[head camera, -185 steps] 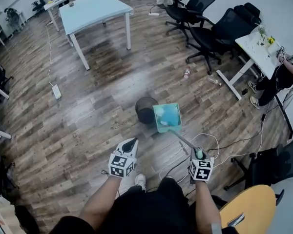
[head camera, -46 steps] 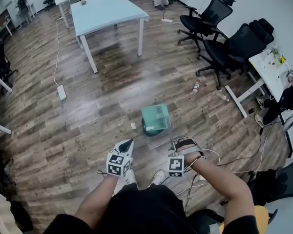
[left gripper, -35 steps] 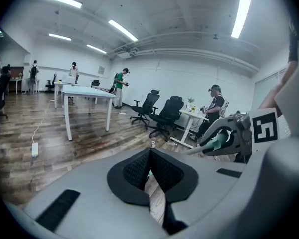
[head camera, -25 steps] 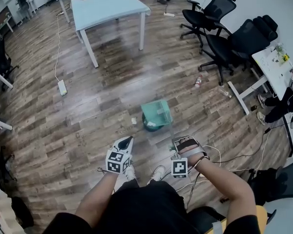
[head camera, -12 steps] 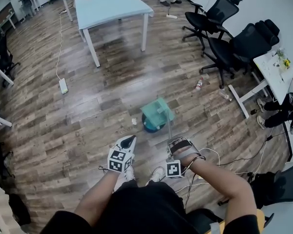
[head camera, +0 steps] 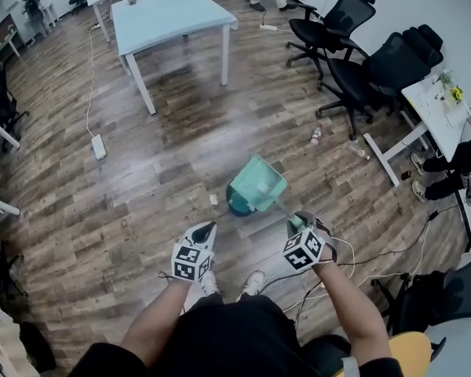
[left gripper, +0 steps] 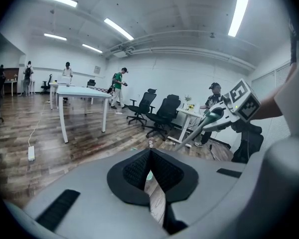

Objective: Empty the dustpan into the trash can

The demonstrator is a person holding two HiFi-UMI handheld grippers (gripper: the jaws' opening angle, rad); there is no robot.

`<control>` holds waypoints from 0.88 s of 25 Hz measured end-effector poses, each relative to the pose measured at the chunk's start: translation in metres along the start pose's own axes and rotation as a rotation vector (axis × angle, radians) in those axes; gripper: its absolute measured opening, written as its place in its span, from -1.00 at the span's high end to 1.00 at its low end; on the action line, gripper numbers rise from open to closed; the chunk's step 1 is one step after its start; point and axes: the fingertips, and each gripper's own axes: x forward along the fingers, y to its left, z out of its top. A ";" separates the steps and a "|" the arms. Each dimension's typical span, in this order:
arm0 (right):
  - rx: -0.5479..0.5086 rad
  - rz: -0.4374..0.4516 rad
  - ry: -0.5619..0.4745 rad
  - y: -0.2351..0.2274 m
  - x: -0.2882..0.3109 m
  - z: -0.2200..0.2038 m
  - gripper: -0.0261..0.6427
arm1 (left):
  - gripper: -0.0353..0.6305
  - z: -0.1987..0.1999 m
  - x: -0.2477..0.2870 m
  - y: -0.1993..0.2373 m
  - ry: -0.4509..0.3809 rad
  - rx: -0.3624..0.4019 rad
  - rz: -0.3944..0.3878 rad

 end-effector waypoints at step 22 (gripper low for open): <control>0.927 -0.257 -0.159 -0.022 -0.077 -0.136 0.62 | 0.86 0.020 0.041 -0.074 0.011 0.079 -0.127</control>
